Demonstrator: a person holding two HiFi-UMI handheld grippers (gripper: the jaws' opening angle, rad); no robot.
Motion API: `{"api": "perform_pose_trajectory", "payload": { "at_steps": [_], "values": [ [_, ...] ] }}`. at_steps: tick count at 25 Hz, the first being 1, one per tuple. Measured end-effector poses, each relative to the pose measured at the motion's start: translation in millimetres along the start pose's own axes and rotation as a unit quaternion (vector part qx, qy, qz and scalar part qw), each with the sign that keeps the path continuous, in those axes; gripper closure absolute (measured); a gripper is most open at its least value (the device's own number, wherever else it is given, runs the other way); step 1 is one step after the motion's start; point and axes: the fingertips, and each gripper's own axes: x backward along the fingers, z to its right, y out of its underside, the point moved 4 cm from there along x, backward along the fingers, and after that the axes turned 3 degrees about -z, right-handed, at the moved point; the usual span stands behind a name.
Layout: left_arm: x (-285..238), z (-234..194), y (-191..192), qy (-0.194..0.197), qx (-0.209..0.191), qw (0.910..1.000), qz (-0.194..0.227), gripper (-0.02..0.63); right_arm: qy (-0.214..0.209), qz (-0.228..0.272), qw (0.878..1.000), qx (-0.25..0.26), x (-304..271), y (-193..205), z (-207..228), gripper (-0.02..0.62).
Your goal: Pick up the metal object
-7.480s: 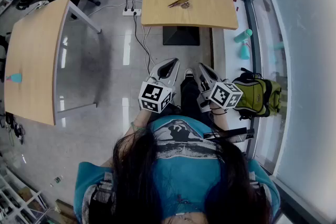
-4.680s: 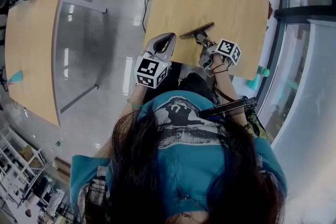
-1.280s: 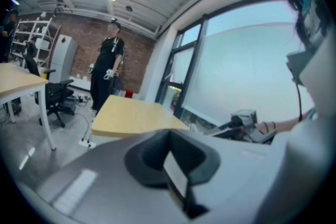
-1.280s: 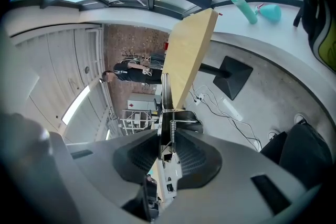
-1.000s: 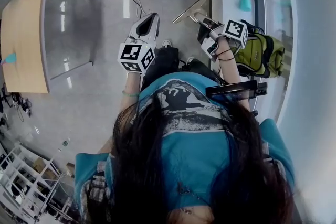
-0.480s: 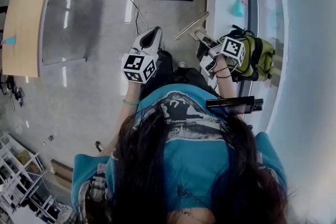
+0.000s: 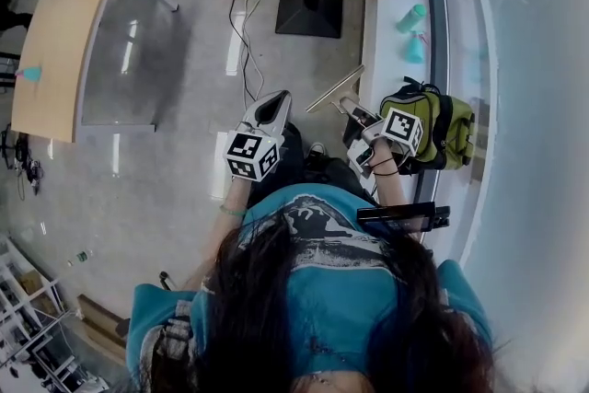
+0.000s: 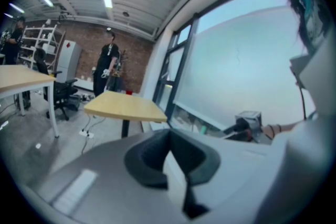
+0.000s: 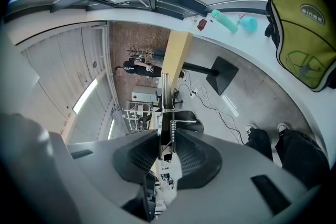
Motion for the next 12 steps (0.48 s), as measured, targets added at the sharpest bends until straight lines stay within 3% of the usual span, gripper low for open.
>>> {"api": "perform_pose_trajectory", "payload": {
  "at_steps": [12],
  "values": [
    [1.3,3.4,1.9,0.000,-0.005,1.0000,0.008,0.601,-0.001,-0.007,1.000,0.024,-1.2,-1.0,-5.4,0.500]
  ]
}}
